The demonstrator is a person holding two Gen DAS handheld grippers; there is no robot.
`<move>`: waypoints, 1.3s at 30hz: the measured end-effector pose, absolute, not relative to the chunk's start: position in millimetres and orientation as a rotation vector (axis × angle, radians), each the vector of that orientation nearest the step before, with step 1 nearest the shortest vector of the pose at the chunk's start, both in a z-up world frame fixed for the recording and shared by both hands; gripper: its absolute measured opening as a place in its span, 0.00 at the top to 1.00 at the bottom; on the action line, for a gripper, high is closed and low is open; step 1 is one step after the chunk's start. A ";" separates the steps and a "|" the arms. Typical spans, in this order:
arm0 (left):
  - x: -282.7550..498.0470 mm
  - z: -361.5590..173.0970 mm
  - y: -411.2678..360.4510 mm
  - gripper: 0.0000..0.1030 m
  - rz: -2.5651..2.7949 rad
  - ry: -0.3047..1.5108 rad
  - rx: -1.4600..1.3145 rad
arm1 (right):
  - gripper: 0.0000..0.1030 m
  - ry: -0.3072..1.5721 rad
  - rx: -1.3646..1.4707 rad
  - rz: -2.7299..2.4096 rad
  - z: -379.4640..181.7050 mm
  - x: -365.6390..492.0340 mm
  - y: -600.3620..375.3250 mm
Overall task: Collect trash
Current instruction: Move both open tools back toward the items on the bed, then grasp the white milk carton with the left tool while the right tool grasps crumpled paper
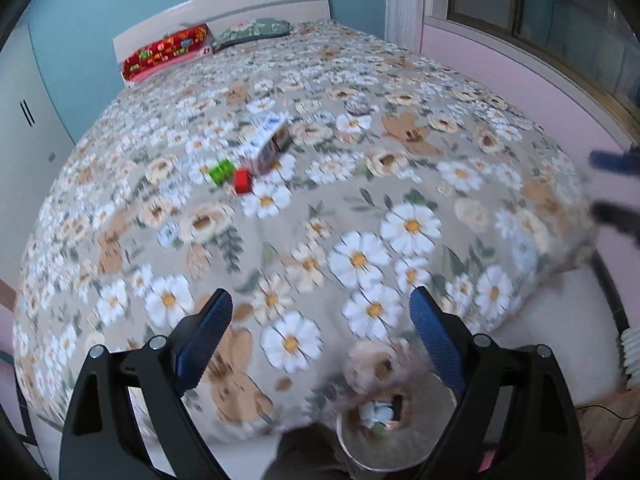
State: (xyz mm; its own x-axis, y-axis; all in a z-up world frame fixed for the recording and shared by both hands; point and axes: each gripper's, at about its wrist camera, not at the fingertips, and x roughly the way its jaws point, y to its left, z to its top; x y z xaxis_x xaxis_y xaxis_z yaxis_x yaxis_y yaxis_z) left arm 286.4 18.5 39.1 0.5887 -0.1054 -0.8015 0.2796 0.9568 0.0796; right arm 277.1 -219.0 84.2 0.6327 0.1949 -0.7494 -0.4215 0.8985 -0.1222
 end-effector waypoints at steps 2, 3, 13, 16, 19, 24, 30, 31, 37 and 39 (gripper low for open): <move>297.8 40.2 21.6 0.11 -0.210 0.909 0.212 | 0.29 0.786 -0.302 0.351 94.1 288.6 -220.2; 307.1 40.8 24.3 0.11 -0.206 0.911 0.208 | 0.28 0.774 -0.301 0.346 98.4 295.6 -220.8; 380.7 37.2 35.7 0.11 -0.144 0.914 0.269 | 0.27 0.751 -0.261 0.328 111.9 377.5 -229.7; 404.1 33.5 37.7 0.11 -0.136 0.921 0.283 | 0.27 0.756 -0.257 0.330 108.7 404.5 -227.1; 426.4 28.7 37.9 0.11 -0.135 0.930 0.292 | 0.27 0.766 -0.240 0.340 103.2 430.5 -225.1; 461.0 18.1 37.5 0.11 -0.137 0.945 0.300 | 0.27 0.796 -0.214 0.361 88.7 474.9 -220.7; 501.5 4.0 33.5 0.11 -0.147 0.951 0.322 | 0.27 0.818 -0.203 0.353 65.8 526.0 -213.6; 508.7 0.5 33.0 0.11 -0.149 0.956 0.325 | 0.27 0.824 -0.198 0.354 61.2 534.5 -212.5; 543.3 -19.7 28.9 0.11 -0.156 0.975 0.343 | 0.27 0.861 -0.192 0.339 30.7 580.5 -207.6; 550.2 -23.3 28.1 0.11 -0.153 0.974 0.354 | 0.27 0.880 -0.189 0.329 20.6 594.9 -207.7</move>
